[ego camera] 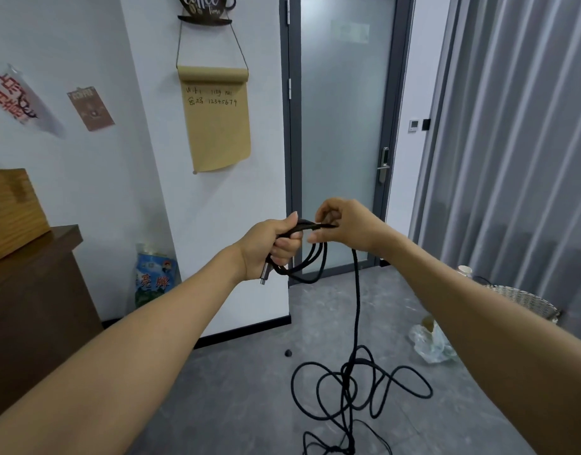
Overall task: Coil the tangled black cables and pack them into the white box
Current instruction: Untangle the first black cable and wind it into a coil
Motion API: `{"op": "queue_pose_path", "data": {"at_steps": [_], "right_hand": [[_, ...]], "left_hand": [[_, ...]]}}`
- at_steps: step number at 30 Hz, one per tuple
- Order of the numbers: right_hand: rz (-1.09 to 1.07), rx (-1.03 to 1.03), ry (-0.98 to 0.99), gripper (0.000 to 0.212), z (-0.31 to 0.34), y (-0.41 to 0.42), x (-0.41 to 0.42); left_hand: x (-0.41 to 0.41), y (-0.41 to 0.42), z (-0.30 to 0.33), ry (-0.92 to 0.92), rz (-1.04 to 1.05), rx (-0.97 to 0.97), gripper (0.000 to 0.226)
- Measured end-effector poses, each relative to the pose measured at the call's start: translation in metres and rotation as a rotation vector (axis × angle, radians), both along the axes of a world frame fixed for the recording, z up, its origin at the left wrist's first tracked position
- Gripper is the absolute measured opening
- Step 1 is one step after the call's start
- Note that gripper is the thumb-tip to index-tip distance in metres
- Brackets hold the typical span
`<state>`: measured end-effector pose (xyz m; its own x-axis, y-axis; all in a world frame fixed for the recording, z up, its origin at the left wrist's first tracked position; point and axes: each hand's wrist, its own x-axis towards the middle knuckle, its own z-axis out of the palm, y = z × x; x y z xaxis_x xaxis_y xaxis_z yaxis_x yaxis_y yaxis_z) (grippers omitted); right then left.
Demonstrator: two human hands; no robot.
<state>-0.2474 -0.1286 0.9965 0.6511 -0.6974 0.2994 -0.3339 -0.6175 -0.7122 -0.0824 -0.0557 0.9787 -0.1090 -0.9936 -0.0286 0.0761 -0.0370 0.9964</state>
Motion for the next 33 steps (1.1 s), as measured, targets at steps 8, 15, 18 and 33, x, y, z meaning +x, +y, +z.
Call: {"op": "queue_pose_path", "data": {"at_steps": [8,15,18,33], "right_hand": [[-0.065,0.024,0.101,0.027,-0.032,0.005,-0.004],[0.007,0.281,-0.186,0.036,-0.042,-0.001,0.0],[0.029,0.415,-0.373,0.027,-0.054,0.005,0.006],[-0.036,0.752,-0.651,0.046,-0.043,0.016,0.038]], "left_hand": [[0.001,0.0,-0.005,0.182,0.053,0.002,0.042],[-0.007,0.0,-0.008,0.285,0.118,-0.098,0.041],[-0.006,-0.001,-0.012,0.469,0.105,-0.109,0.04],[-0.008,-0.008,-0.033,0.332,0.289,0.029,0.052]]}}
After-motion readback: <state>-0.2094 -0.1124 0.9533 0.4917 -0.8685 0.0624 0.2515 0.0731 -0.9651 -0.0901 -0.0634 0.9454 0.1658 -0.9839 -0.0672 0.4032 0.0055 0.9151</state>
